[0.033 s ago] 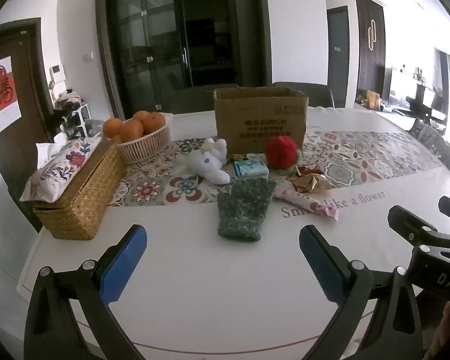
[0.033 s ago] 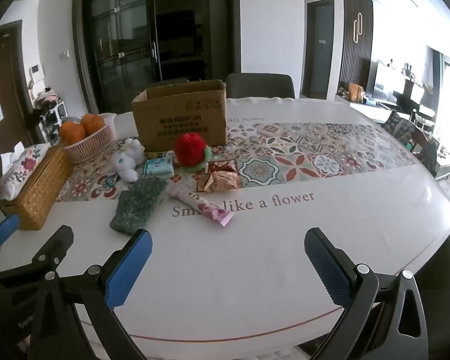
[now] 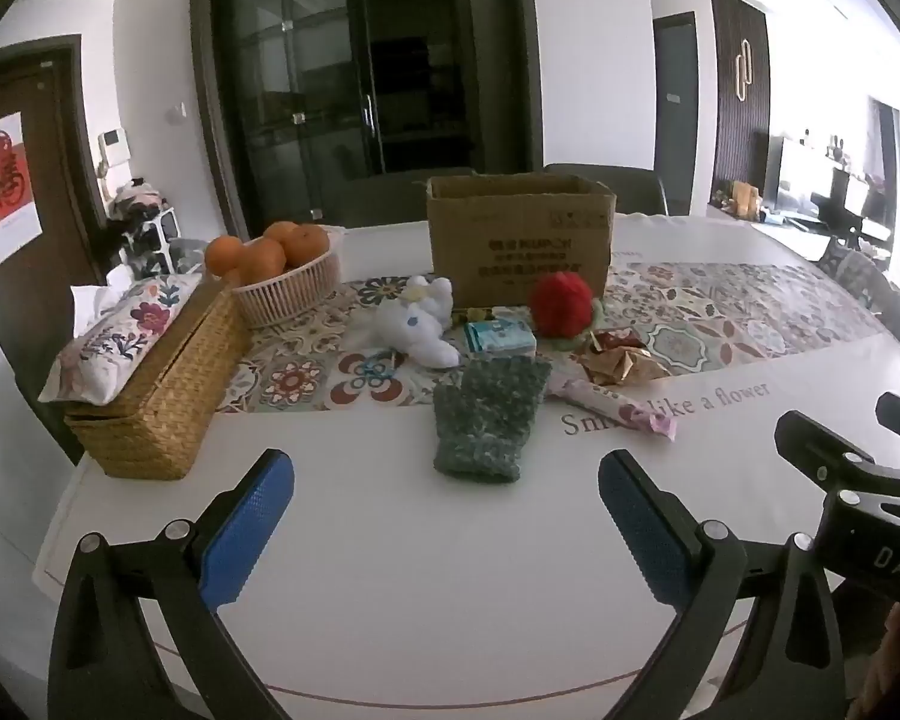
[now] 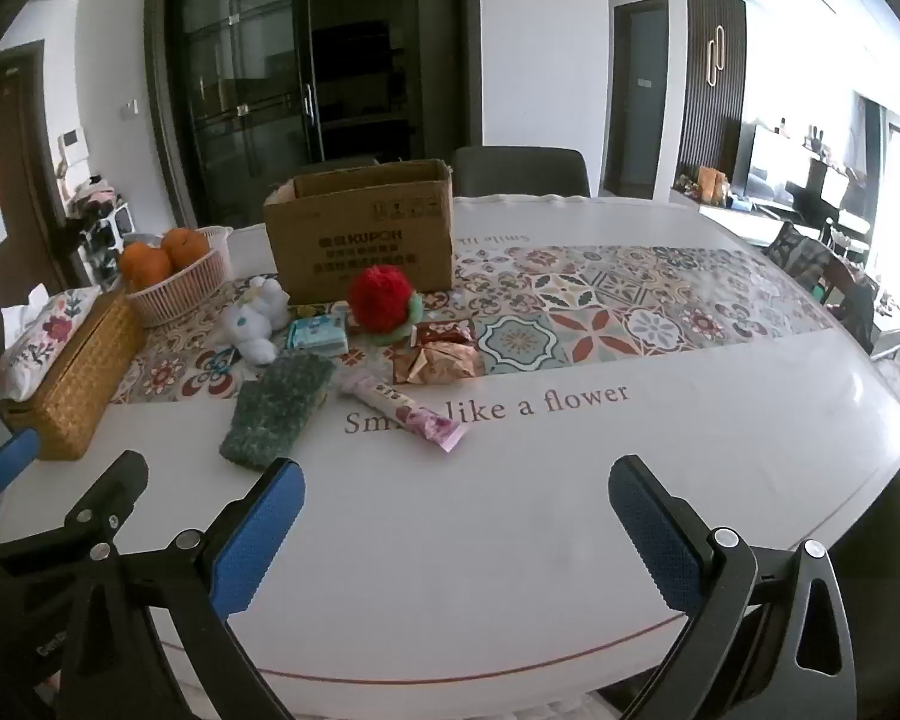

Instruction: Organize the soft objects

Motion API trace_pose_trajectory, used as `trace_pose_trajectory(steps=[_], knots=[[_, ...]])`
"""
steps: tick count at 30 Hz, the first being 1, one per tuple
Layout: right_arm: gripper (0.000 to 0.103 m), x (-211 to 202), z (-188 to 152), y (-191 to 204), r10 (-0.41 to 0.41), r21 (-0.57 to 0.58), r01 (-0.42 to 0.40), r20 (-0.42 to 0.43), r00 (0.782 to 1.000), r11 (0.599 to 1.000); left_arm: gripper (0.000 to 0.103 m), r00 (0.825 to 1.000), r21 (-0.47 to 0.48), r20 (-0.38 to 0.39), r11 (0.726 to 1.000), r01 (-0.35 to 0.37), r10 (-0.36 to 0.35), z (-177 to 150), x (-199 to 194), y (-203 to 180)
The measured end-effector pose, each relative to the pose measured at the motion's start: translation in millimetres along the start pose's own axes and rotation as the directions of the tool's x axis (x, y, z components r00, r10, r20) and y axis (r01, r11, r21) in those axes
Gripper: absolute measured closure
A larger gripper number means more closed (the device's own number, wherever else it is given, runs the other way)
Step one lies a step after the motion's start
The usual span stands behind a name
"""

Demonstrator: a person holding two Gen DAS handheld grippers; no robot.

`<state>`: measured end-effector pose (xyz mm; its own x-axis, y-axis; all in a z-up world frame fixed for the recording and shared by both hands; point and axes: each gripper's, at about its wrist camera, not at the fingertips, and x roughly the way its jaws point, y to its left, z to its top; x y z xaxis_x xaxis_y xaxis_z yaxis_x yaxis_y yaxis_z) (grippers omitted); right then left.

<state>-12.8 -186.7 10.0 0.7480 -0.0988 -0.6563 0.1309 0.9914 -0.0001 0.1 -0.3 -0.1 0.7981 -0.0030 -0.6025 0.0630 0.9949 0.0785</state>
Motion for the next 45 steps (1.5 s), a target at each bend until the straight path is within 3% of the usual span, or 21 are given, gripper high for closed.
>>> trace_pose_trajectory(steps=[45], knots=[[0.0,1.9,-0.7,-2.6,0.006,0.007,-0.006,0.001,1.0,1.0,0.0,1.0,-0.006,0.007,1.0,0.015,-0.015,-0.5,-0.8,-5.9]])
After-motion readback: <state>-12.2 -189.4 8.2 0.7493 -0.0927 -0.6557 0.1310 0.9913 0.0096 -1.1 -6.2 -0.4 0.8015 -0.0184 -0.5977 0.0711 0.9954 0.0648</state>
